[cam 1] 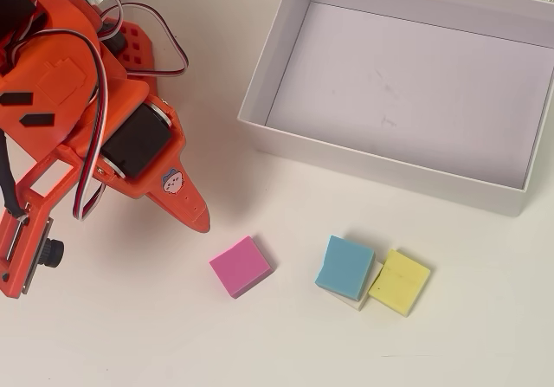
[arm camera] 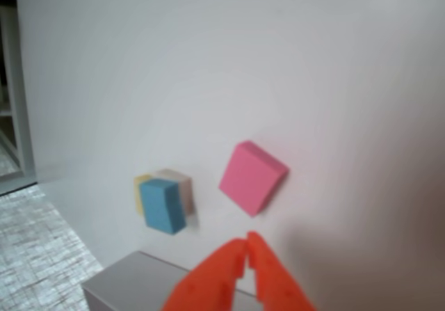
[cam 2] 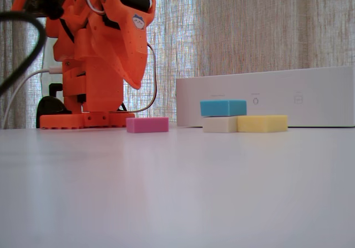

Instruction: Grasp the pink cuboid and put it in the bin.

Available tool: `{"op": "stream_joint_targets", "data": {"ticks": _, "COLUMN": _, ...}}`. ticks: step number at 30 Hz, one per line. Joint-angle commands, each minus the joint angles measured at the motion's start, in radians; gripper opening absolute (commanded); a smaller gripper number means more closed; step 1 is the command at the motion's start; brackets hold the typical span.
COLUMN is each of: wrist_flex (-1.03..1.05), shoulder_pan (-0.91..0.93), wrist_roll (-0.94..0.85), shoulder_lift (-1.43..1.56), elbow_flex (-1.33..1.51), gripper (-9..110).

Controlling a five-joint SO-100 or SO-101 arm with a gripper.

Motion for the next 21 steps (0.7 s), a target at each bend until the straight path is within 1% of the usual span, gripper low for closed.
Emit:
{"op": "stream_joint_targets", "data": {"ticks": 1, "wrist_flex": 0.003, "shoulder_pan": -0.015, "wrist_roll": -0.005, "shoulder_lift": 0.005, "elbow_flex": -0.006, "gripper": -8}}
{"op": "stream_joint_targets", "data": {"ticks": 17, "wrist_flex": 0.003, "shoulder_pan": -0.020, "wrist_roll": -0.009, "shoulder_lift": 0.005, "elbow_flex": -0.006, "gripper": -8}}
{"op": "stream_joint_targets", "data": {"ticks": 18, "wrist_flex": 0.003, "shoulder_pan": -0.018, "wrist_roll": -0.009, "shoulder_lift": 0.005, "elbow_flex": -0.008, "gripper": -7}}
{"op": "stream_joint_targets", "data": {"ticks": 19, "wrist_flex": 0.000, "shoulder_pan": -0.017, "wrist_roll": -0.009, "shoulder_lift": 0.002, "elbow_flex": -0.008, "gripper": 0}}
{"op": "stream_joint_targets", "data": {"ticks": 21, "wrist_flex": -0.069, "shoulder_pan": -0.018, "wrist_roll": 0.005, "shoulder_lift": -0.058, "elbow_flex": -0.029, "gripper": 9}}
